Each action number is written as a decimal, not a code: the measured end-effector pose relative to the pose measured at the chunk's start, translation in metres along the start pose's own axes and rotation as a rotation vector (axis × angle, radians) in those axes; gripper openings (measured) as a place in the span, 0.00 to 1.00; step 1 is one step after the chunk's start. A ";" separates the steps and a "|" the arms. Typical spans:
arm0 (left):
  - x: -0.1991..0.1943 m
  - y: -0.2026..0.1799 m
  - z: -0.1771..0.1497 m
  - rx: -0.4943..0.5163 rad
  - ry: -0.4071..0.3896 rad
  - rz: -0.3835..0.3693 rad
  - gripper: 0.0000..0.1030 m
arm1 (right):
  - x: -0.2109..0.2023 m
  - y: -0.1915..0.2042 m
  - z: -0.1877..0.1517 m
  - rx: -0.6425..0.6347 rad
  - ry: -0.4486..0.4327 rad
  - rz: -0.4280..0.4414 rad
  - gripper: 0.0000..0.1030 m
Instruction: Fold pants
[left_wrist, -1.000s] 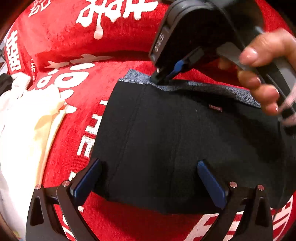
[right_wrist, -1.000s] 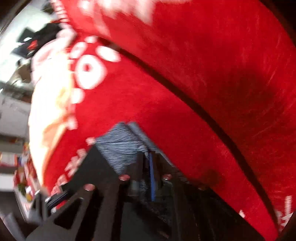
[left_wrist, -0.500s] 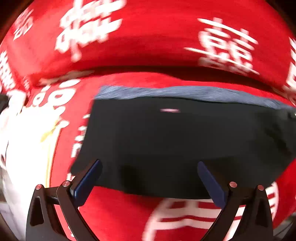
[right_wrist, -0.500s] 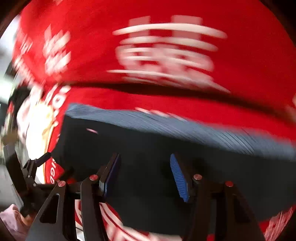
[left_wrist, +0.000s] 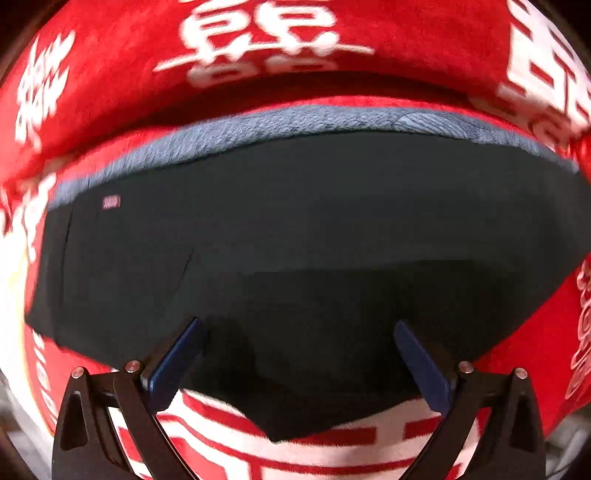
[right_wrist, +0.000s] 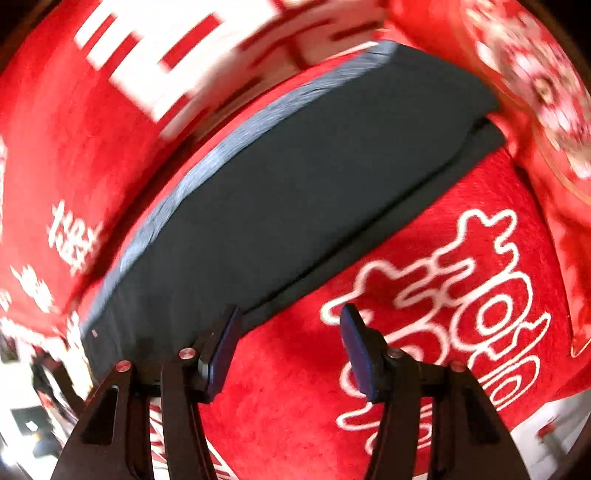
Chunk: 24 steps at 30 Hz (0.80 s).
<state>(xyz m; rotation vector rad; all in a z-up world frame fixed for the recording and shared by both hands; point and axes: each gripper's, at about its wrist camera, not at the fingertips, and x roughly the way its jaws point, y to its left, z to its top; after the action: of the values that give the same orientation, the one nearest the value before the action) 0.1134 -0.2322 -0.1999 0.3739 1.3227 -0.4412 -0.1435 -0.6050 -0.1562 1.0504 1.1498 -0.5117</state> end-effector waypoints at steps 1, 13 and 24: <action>0.000 0.006 0.000 -0.034 0.015 -0.022 1.00 | -0.002 -0.005 0.009 0.008 -0.007 0.017 0.58; -0.015 -0.011 0.010 0.057 0.043 0.084 1.00 | -0.003 -0.027 0.022 0.033 -0.019 0.016 0.08; -0.040 -0.080 0.058 0.145 -0.034 0.011 1.00 | -0.032 -0.094 0.068 0.175 -0.155 -0.057 0.30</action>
<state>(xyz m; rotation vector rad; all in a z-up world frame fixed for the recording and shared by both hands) 0.1142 -0.3263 -0.1493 0.4916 1.2585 -0.5338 -0.1964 -0.7129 -0.1621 1.1097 1.0138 -0.7366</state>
